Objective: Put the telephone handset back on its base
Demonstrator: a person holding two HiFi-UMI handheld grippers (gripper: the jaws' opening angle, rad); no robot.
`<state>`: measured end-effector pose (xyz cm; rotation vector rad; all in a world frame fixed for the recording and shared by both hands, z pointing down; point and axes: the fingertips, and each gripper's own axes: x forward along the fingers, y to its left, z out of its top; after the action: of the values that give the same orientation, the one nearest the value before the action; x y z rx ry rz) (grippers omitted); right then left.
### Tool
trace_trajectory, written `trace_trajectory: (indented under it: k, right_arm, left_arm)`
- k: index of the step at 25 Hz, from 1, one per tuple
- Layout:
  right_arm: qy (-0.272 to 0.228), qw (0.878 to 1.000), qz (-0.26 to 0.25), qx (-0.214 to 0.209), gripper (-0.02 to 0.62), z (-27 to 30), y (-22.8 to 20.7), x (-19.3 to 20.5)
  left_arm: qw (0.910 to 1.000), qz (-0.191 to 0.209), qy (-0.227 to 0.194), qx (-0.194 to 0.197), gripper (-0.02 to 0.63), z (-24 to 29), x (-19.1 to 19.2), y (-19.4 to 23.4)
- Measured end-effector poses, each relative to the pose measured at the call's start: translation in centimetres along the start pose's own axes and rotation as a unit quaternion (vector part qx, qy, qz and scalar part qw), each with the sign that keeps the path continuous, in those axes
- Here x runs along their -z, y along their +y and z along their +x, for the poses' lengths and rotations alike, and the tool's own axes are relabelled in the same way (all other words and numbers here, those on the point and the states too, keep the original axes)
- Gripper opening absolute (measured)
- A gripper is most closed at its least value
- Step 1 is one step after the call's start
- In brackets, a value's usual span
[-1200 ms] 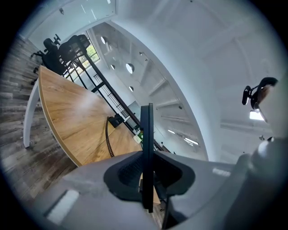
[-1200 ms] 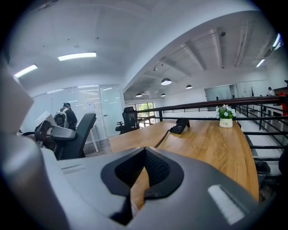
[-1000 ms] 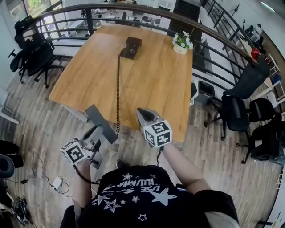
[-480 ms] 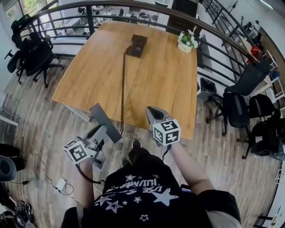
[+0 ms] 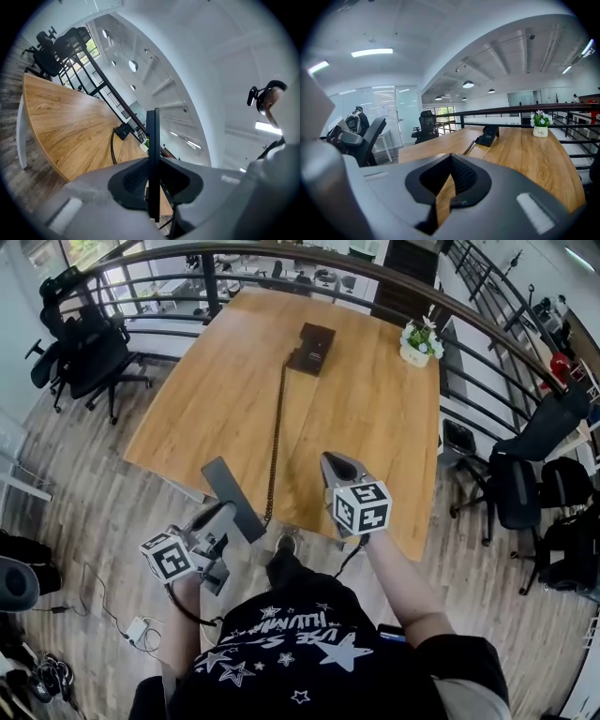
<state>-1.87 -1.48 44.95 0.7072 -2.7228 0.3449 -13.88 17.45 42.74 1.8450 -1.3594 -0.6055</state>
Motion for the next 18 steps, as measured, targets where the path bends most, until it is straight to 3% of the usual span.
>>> trace_trajectory:
  k: [5,18]
  right_arm:
    - [-0.004,1.0,-0.002,-0.013,0.0,3.8,-2.6,-2.3]
    - [0.019,0.998,0.046,0.025,0.0,11.4,-13.7,-2.8]
  left_arm:
    - [0.9997,0.013,0.022,0.004,0.078,3.8,-3.3,1.8]
    - [0.994,0.022,0.102,0.033,0.077,17.6,-9.8,7.1]
